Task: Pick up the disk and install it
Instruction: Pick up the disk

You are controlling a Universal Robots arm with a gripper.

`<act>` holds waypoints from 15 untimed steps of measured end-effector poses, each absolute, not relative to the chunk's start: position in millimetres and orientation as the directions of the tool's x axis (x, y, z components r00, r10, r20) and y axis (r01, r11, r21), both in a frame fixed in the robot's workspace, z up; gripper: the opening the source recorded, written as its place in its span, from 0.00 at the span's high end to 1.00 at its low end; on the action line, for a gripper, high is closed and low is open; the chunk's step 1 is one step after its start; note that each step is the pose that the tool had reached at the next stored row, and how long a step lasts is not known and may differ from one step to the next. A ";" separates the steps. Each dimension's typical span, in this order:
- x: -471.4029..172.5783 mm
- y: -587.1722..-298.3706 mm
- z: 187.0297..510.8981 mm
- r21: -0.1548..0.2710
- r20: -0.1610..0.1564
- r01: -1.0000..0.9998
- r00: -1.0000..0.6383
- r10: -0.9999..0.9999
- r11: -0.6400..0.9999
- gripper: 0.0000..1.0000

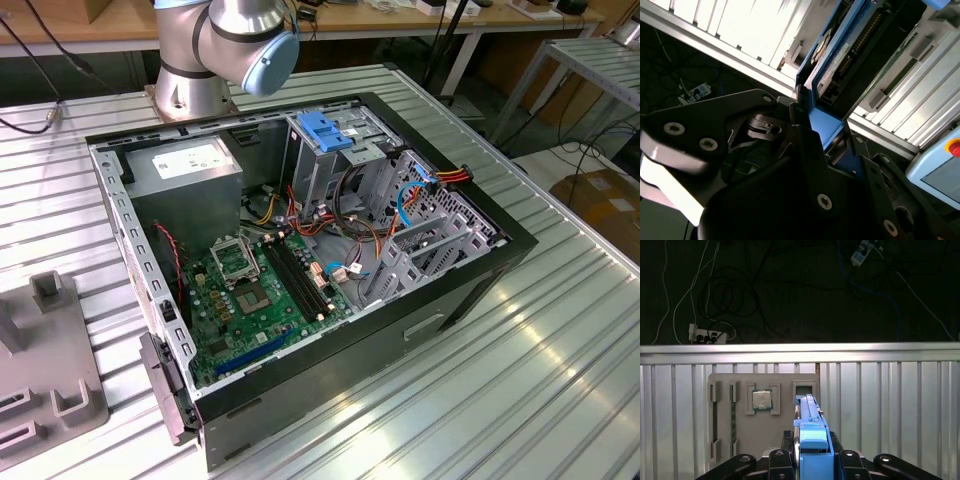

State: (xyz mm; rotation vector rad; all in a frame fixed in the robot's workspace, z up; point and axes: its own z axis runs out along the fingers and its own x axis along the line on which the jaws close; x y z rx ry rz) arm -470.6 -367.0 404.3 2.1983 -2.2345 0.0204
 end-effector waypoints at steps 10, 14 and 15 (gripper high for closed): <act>-470.6 -367.0 416.7 -0.004 0.014 -1.000 -0.016 -1.000 0.016 0.63; -470.6 -367.0 421.3 -0.005 0.014 -1.000 -0.016 -1.000 0.016 0.63; -470.6 -367.0 422.1 -0.005 0.014 -1.000 -0.016 -1.000 0.016 0.63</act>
